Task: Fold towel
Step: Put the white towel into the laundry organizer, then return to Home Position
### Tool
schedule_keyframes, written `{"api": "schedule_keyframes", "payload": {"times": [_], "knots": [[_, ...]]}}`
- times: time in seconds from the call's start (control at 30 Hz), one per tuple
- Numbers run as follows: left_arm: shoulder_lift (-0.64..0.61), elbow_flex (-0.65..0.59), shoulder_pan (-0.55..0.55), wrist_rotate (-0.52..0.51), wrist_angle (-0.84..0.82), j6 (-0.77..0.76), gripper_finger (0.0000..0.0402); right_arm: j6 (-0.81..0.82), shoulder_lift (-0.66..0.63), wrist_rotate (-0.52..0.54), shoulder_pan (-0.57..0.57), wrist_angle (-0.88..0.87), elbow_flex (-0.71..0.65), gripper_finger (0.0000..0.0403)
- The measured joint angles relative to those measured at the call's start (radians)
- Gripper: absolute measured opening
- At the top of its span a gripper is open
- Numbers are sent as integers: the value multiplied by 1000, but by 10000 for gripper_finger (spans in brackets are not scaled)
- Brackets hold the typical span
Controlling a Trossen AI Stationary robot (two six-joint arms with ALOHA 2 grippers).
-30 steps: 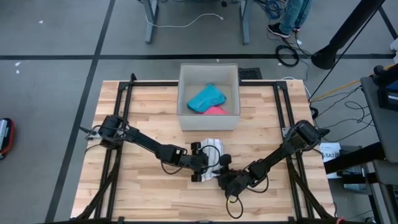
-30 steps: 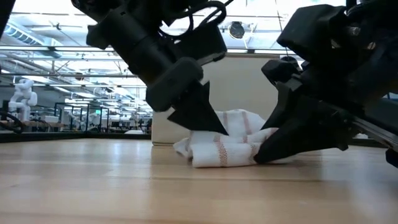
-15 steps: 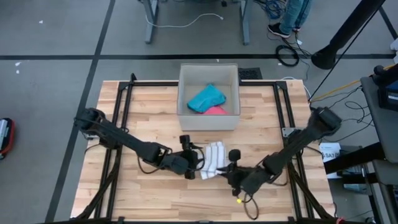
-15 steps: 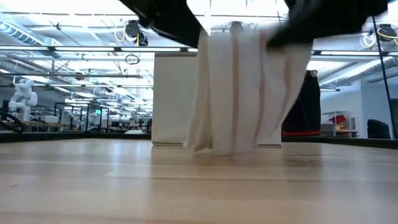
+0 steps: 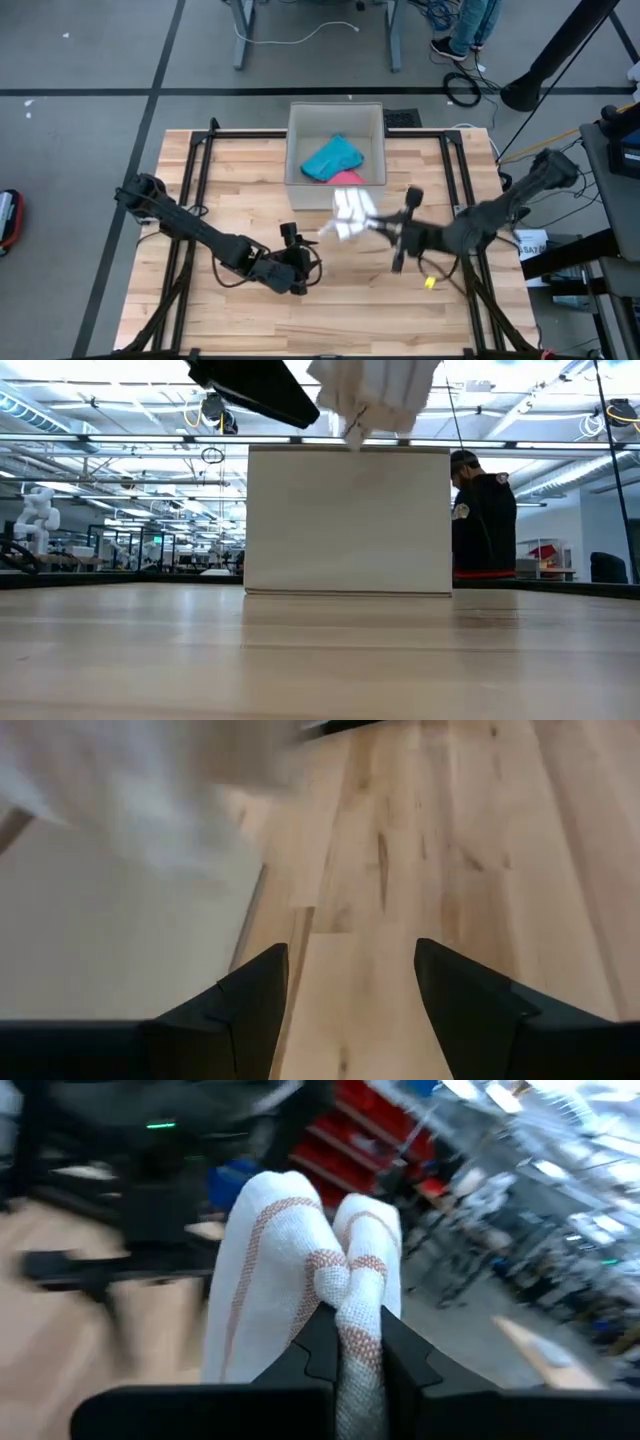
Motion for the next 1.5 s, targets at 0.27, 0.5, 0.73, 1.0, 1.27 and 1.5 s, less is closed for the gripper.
{"api": "schedule_keyframes", "payload": {"times": [0.27, 0.5, 0.73, 1.0, 1.27, 1.5], "knots": [[0, 0, -26, 48, 5, -27, 227, -189, -50, -2, -187, -93, 158, 22], [0, 0, -39, 68, 13, -32, 227, -236, 2, -60, -410, -214, 283, 21], [0, 0, -39, 68, 19, -27, 227, -220, 100, -274, -657, -237, 305, 21], [0, 0, -38, 68, 18, -24, 227, -225, 251, -465, -851, -185, 305, 21], [0, 0, -34, 67, 14, 1, 227, -303, 341, -580, -926, -168, 305, 32], [0, 0, -40, 67, 13, -2, 227, -154, 397, -819, -926, -511, 305, 155]]}}
